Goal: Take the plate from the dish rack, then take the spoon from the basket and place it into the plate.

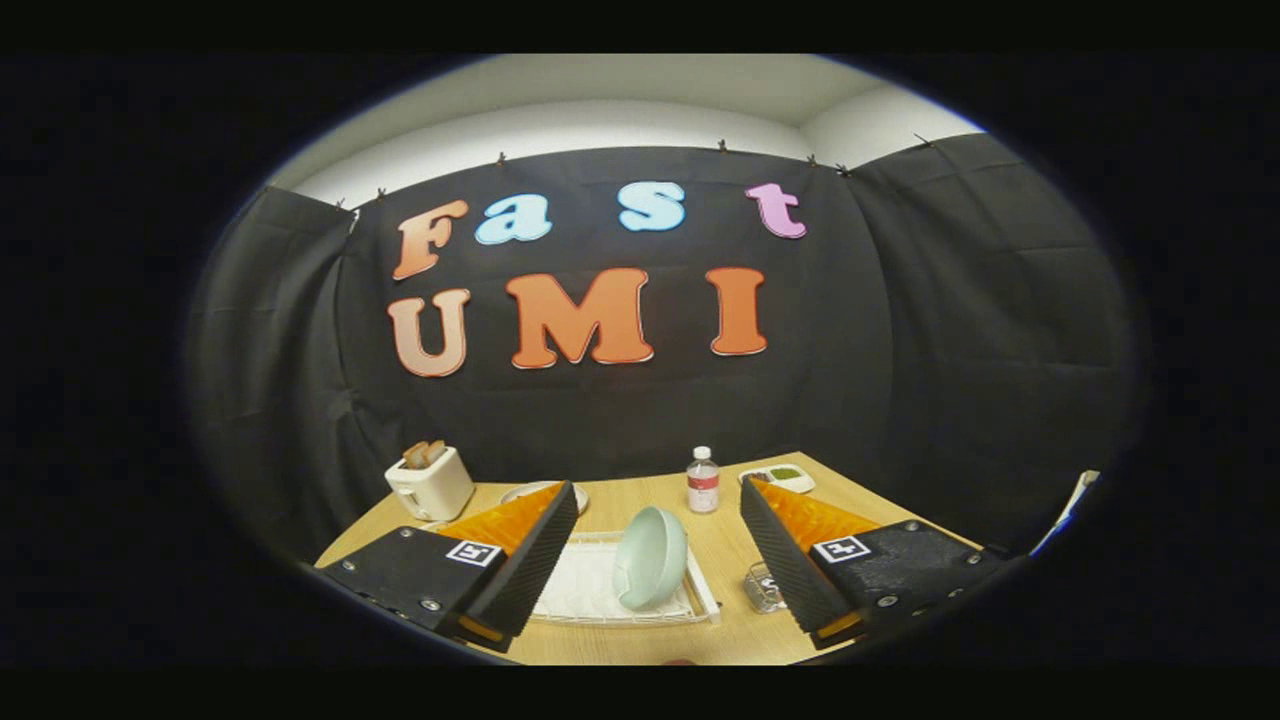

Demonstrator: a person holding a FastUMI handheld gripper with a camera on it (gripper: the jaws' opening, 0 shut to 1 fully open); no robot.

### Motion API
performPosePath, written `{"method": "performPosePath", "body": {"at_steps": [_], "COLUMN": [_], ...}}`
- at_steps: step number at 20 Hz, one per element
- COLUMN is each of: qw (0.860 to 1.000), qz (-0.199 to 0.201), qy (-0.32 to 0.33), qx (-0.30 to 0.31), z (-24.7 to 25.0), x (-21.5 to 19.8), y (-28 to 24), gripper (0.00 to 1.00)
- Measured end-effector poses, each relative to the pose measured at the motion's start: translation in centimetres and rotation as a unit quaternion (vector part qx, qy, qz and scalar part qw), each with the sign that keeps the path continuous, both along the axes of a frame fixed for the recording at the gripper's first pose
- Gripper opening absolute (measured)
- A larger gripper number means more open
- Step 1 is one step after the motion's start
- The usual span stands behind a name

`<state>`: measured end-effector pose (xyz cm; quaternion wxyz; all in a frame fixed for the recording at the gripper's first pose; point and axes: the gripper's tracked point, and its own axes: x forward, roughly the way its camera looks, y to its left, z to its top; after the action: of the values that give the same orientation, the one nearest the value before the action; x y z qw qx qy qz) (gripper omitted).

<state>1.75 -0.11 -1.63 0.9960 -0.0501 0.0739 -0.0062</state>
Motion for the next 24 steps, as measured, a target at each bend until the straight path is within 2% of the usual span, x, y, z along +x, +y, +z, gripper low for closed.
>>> {"method": "performPosePath", "body": {"at_steps": [4,9,16,24], "qw": [1.000,0.996,0.983,0.965], "qz": [-0.019,-0.014,-0.007,-0.019], "qy": [0.023,0.090,0.176,0.252], "qx": [-0.006,-0.015,-0.045,-0.064], "z": [-1.7,-5.9,-12.0,-17.5], "x": [1.7,4.1,7.0,9.4], "y": [-1.5,-1.6,-1.7,-2.0], "gripper": [0.97,0.98,0.98,0.97]}}
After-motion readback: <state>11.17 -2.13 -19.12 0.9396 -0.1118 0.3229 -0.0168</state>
